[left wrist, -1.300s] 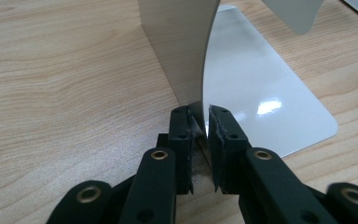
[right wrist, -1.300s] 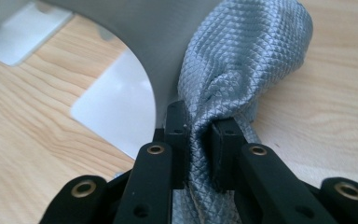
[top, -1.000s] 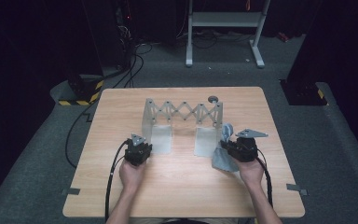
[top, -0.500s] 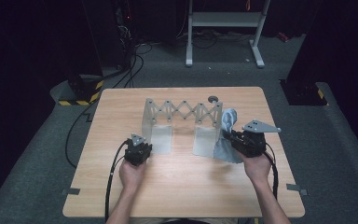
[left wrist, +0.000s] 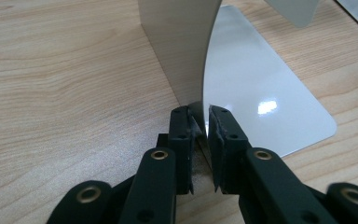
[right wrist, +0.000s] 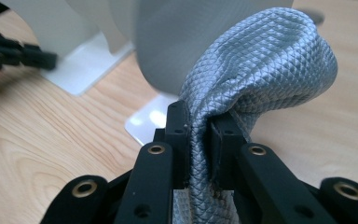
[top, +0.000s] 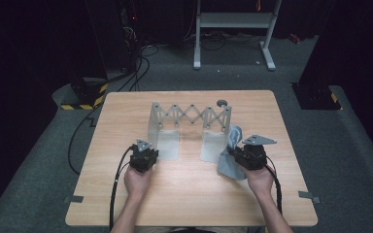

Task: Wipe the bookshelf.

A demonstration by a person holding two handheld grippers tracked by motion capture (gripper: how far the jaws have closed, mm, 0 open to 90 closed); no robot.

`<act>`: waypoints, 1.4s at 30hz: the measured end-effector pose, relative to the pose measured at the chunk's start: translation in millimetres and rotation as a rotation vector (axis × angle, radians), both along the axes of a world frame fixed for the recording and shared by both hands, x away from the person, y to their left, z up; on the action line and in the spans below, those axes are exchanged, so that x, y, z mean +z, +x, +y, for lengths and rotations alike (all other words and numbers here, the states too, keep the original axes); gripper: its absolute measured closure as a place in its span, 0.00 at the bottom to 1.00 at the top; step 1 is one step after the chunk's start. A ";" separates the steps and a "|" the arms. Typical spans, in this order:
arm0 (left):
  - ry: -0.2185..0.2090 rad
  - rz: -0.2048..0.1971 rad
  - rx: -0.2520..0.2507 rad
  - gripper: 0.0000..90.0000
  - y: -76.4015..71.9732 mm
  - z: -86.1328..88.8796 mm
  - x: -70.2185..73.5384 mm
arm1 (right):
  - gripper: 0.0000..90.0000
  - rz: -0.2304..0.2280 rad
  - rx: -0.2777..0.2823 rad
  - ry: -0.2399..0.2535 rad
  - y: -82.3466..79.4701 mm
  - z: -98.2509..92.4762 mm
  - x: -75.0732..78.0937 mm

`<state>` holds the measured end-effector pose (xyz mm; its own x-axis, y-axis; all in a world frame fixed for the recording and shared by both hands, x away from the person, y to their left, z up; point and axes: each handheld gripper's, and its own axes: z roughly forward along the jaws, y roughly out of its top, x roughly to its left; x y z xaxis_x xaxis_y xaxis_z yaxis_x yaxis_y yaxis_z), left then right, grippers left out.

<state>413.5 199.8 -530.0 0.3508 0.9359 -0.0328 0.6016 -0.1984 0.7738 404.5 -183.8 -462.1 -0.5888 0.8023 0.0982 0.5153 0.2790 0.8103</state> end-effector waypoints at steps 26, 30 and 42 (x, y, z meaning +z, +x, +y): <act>-0.002 0.000 -0.001 0.88 -1.0 0.1 -0.1 | 0.90 0.014 0.004 0.100 14.4 -8.1 13.0; -0.001 0.001 -0.001 0.88 -1.3 0.2 0.0 | 0.90 -0.053 0.024 0.122 10.4 -8.9 38.2; -0.001 0.001 -0.001 0.88 -1.3 0.2 0.0 | 0.90 -0.105 0.031 0.102 11.1 -6.6 59.3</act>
